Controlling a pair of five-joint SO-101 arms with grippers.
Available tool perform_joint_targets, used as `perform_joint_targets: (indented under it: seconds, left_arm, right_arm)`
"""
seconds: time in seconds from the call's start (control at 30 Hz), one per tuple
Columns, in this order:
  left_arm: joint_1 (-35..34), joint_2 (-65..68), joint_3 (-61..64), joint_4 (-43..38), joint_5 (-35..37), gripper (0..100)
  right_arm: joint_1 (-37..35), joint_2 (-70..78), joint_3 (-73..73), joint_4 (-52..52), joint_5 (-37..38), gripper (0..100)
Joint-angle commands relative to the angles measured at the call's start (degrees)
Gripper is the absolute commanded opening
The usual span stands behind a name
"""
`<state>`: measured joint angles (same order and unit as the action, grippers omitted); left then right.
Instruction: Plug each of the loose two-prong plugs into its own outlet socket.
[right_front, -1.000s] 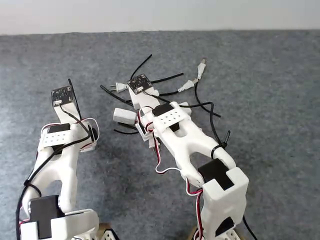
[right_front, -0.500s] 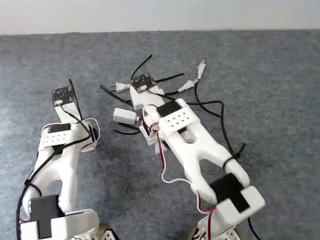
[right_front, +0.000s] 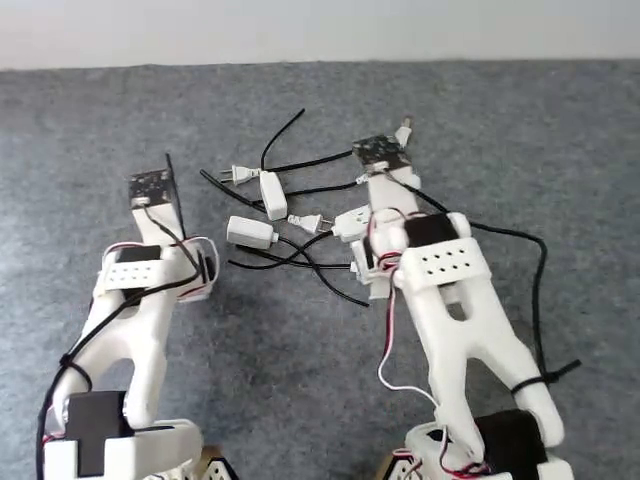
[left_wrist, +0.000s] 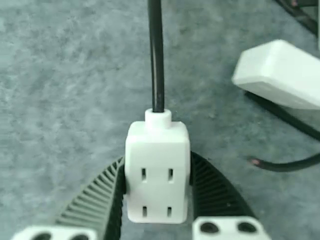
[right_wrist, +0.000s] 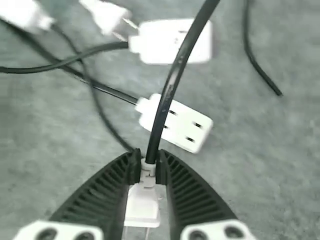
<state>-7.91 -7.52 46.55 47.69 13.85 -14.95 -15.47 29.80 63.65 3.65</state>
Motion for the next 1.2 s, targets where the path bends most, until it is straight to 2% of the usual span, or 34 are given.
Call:
perform_joint_targets:
  seconds: [0.0, 0.2, 0.3, 0.5, 0.63, 0.77, 0.87, 1.17]
  left_arm:
    - [5.01, -0.88, -2.33, 0.26, 3.87, 1]
    - [18.2, -6.24, -3.56, 4.84, 11.16, 1]
    - [25.67, -7.65, -2.51, 3.16, 15.21, 1]
    - [35.69, -1.41, -3.65, -0.09, 16.09, 1]
    - [37.19, 5.19, -7.08, -0.18, 16.18, 1]
    - [37.1, 11.16, -14.29, 4.31, 16.26, 1]
    - [37.19, 16.35, -20.62, 6.77, 19.16, 1]
    - [37.01, 31.91, -38.02, 23.47, 21.71, 1]
  right_arm:
    - [4.44, -2.59, 1.14, -4.26, 0.79, 0.9]
    - [8.4, -2.51, 6.15, -11.12, 0.97, 0.9]
    - [9.36, -2.51, 6.51, -11.12, 0.97, 0.9]
    - [9.89, -2.51, 6.51, -11.47, 0.97, 0.9]
    - [9.89, -2.51, 6.51, -11.56, 0.88, 0.9]
    - [9.89, -2.51, 6.51, -11.56, 0.88, 0.9]
    - [9.89, -2.51, 6.51, -11.56, 0.88, 0.9]
    - [9.89, -2.51, 6.51, -11.56, 0.88, 0.9]
